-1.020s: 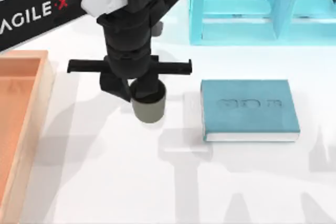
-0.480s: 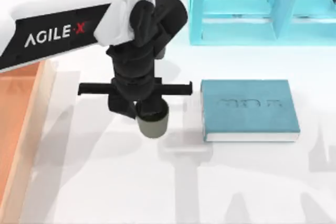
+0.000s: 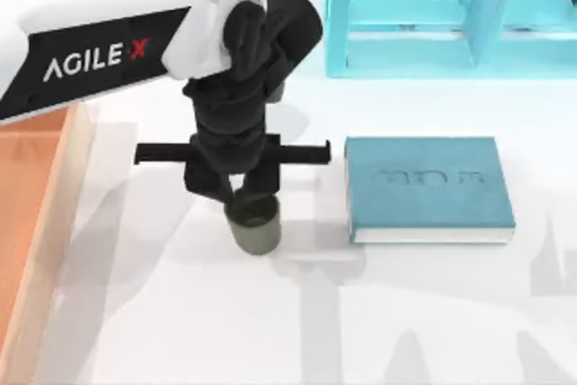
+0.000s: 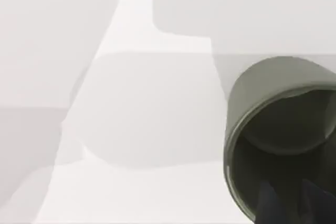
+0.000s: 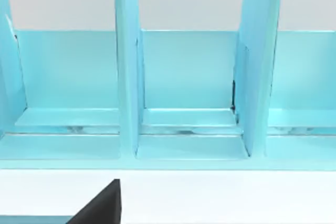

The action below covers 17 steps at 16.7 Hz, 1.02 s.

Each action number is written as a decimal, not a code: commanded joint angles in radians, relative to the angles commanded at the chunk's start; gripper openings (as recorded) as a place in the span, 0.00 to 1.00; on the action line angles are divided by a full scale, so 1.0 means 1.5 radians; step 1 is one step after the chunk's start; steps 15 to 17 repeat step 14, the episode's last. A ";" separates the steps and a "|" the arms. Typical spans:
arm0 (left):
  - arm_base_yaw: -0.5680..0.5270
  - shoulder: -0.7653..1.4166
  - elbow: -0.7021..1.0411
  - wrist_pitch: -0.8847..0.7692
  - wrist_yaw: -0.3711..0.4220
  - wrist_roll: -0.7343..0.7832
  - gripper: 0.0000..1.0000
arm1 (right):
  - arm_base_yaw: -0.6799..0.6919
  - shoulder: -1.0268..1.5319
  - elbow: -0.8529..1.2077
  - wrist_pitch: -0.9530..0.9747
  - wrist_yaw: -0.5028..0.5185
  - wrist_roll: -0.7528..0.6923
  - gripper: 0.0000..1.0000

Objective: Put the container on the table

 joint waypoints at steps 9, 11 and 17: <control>0.000 0.000 0.000 0.000 0.000 0.000 1.00 | 0.000 0.000 0.000 0.000 0.000 0.000 1.00; 0.000 0.000 0.000 0.000 0.000 0.000 1.00 | 0.000 0.000 0.000 0.000 0.000 0.000 1.00; 0.000 0.000 0.000 0.000 0.000 0.000 1.00 | 0.000 0.000 0.000 0.000 0.000 0.000 1.00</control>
